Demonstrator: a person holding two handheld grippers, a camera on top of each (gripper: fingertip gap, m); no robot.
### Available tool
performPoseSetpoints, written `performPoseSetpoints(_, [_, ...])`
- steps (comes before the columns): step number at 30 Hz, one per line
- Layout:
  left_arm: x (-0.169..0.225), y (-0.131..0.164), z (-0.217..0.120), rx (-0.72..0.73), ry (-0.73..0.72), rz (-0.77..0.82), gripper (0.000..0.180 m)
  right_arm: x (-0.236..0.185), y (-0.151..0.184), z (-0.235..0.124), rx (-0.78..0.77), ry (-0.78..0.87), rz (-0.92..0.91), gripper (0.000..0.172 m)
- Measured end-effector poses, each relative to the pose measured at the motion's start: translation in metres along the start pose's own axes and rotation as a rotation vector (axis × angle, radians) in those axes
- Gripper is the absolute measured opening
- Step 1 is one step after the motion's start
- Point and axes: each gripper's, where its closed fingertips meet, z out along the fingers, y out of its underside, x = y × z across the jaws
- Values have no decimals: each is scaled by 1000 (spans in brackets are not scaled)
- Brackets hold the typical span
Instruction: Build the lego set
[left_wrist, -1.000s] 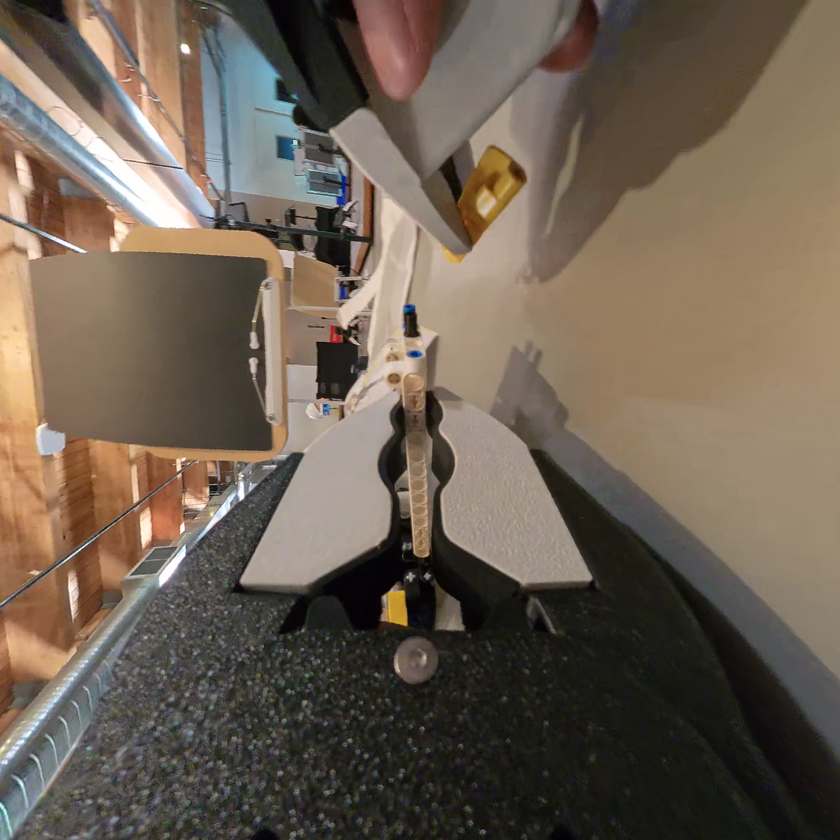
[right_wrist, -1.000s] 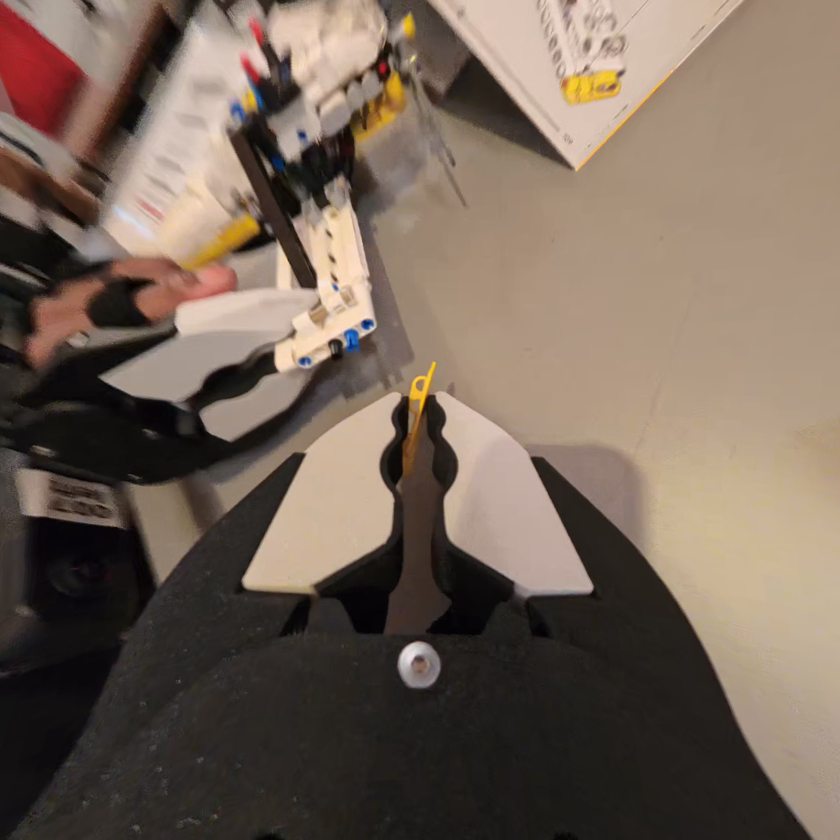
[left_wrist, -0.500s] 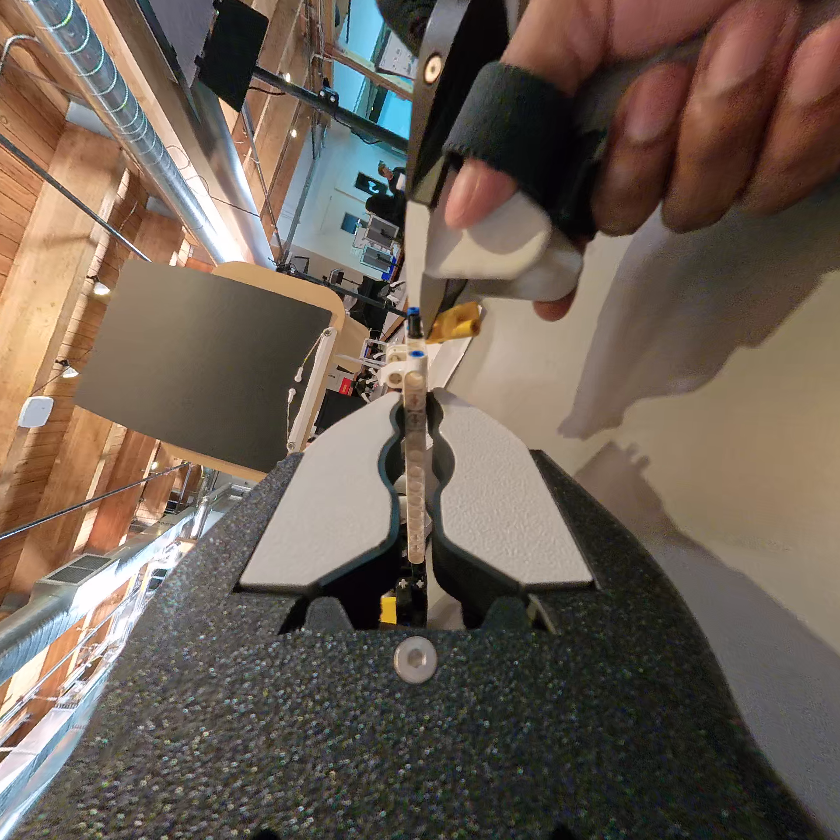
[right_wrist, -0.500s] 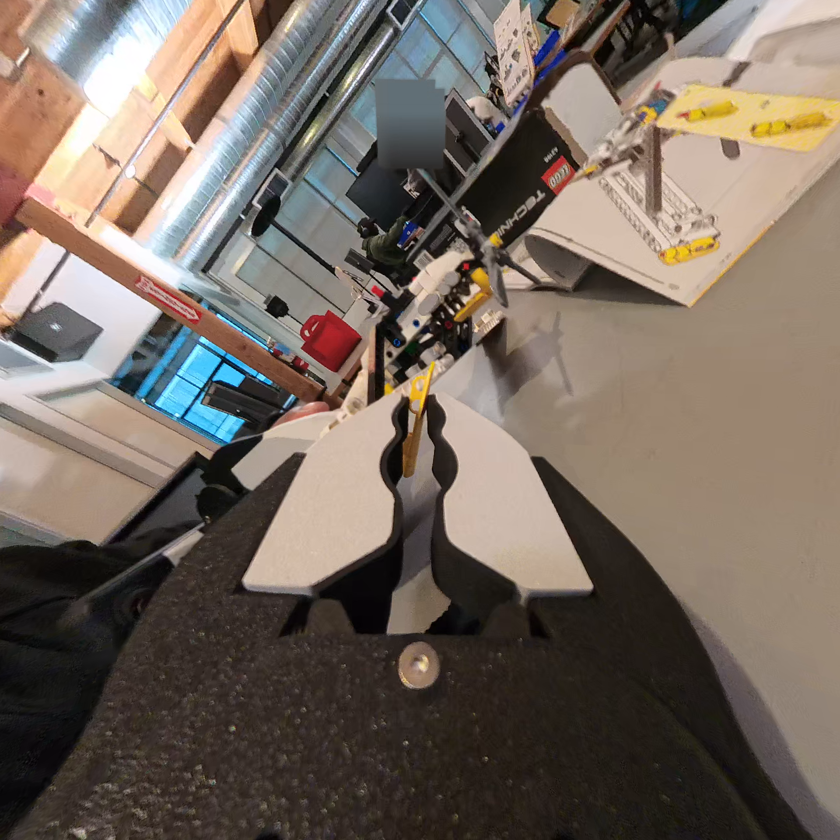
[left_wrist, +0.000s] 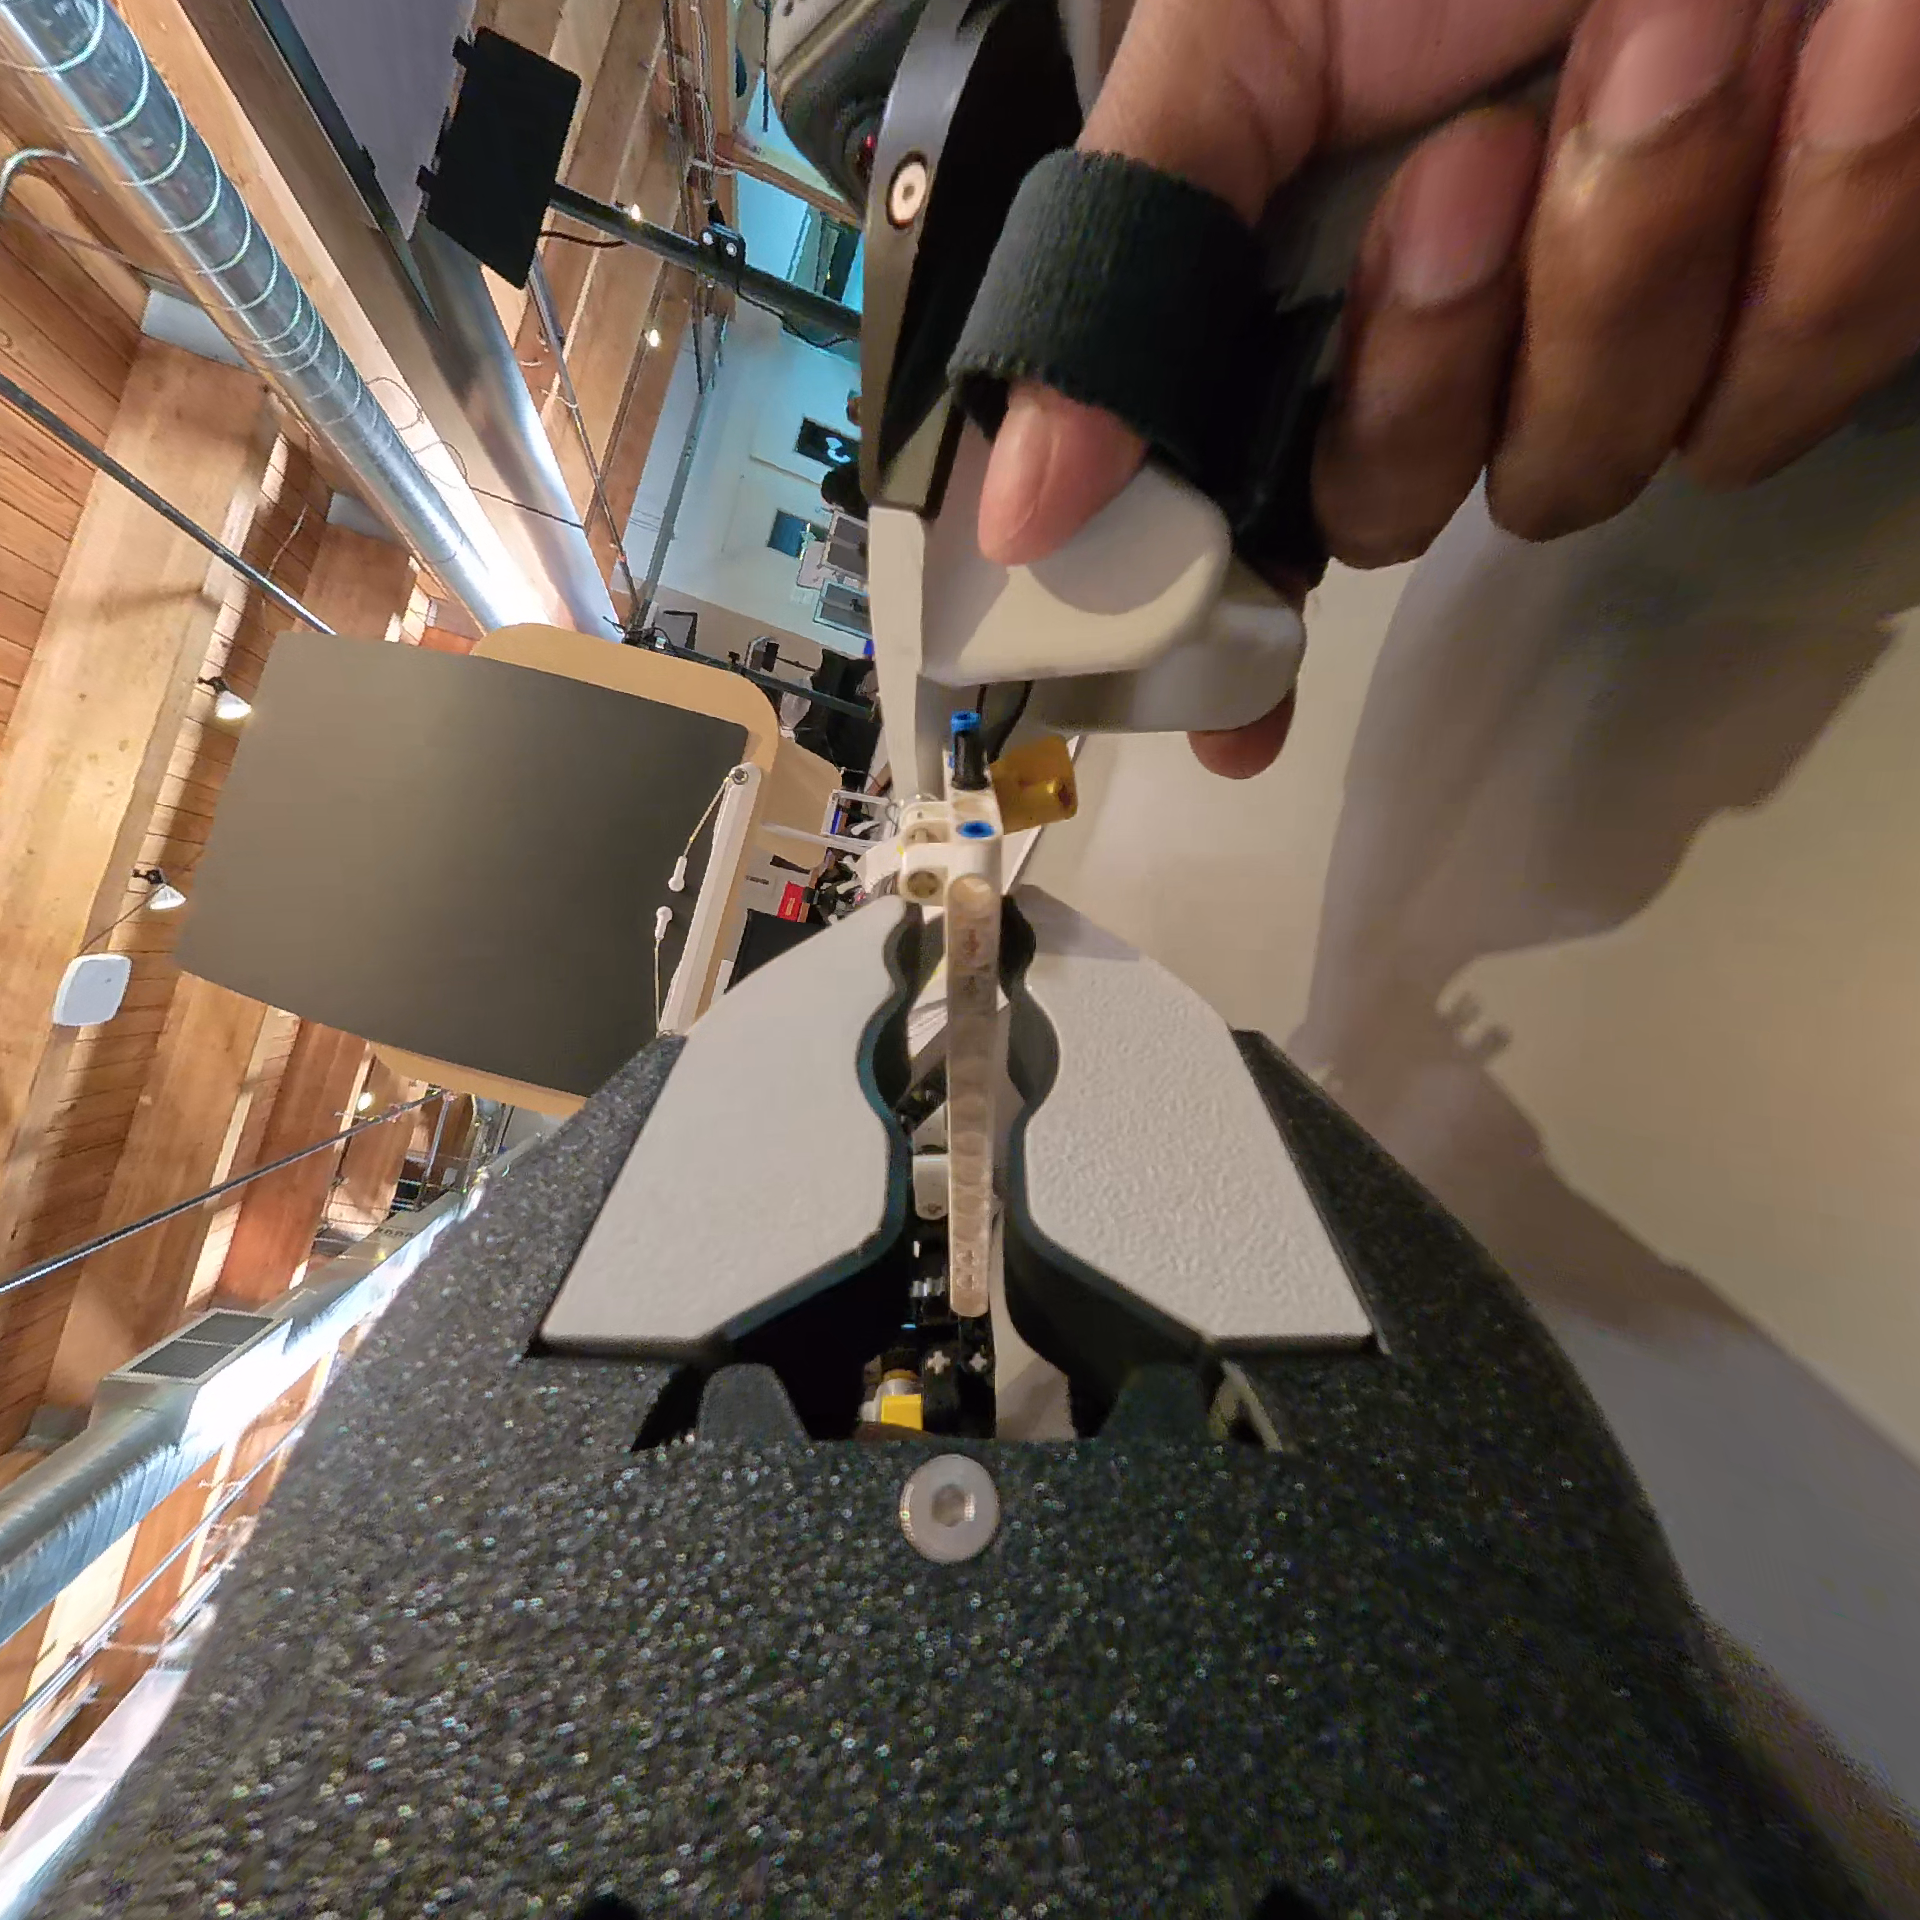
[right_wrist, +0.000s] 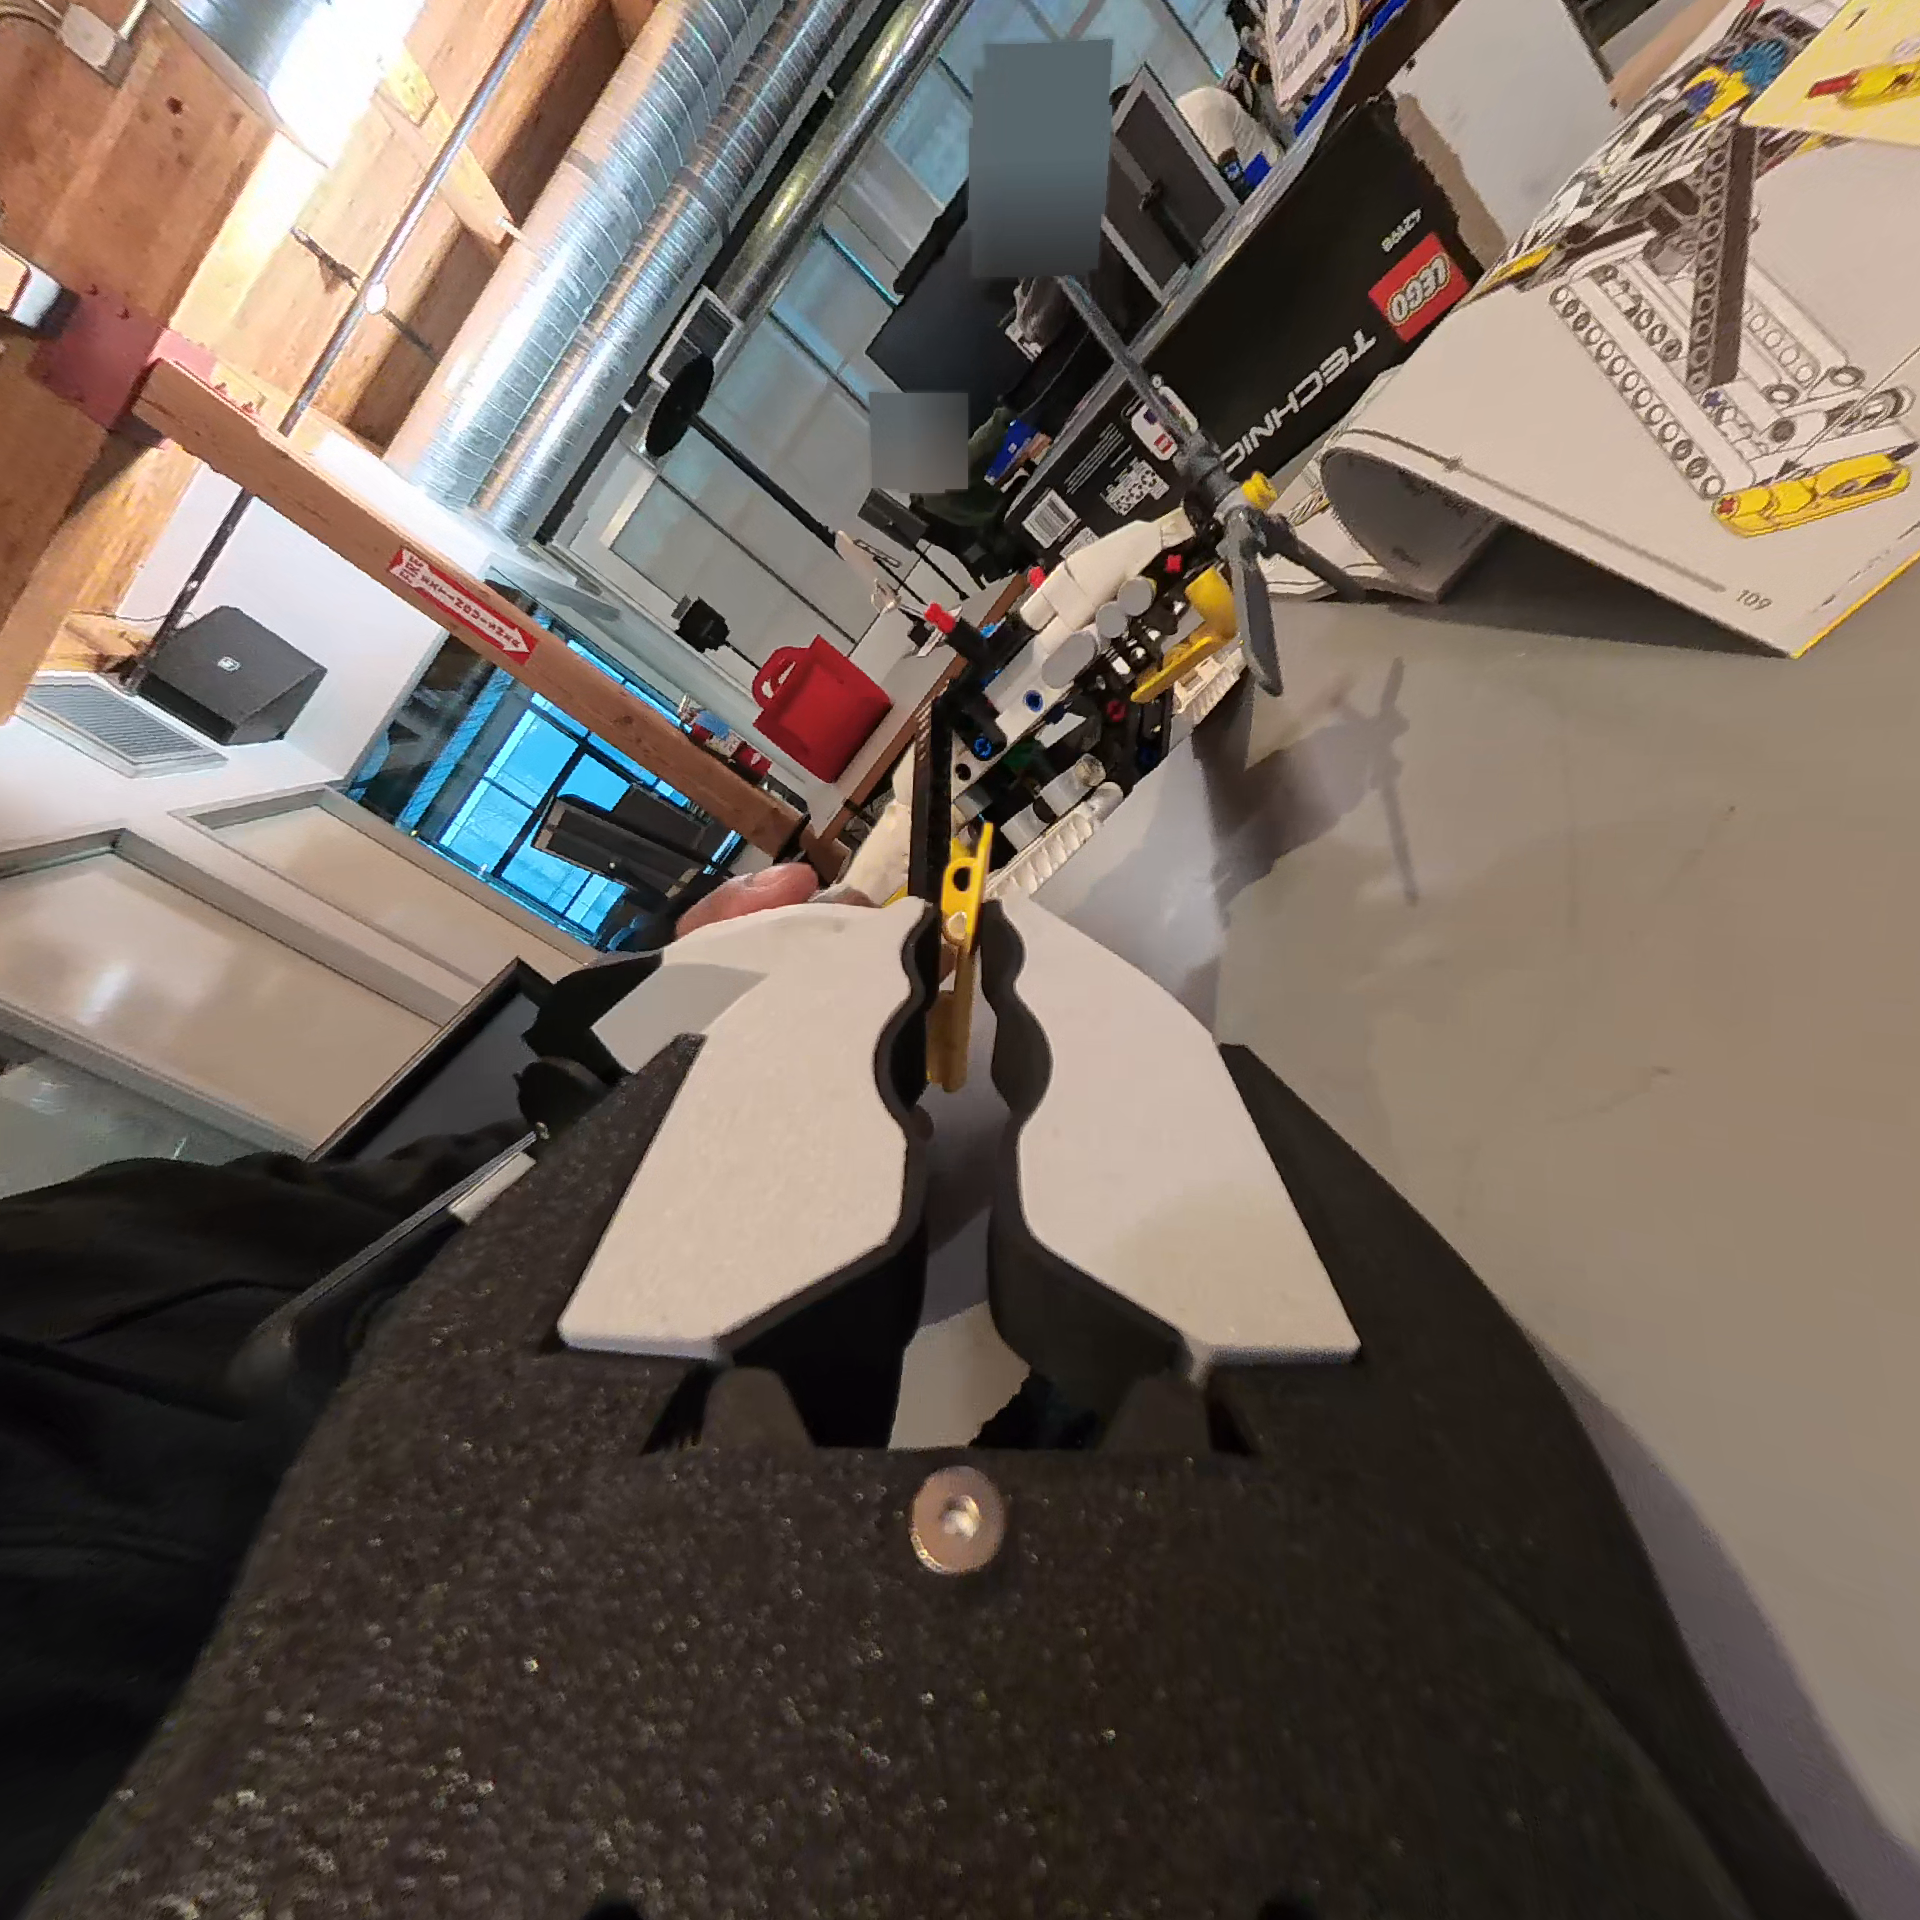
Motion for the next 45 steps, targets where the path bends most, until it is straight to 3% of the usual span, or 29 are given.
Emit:
performPoseSetpoints(17, [2,1,2,30,37,-78,11,2,1,1,12,-6,43,7])
performPoseSetpoints(25, [-7,7,4,-32,-31,8,7,5,-4,-13,75,76,49,7])
performPoseSetpoints(30, [-2,7,11,-81,-43,85,7,-2,3,-37,185,78,167,7])
performPoseSetpoints(45, [11,4,16,-137,-55,234,8,-2,16,-35,272,67,339,7])
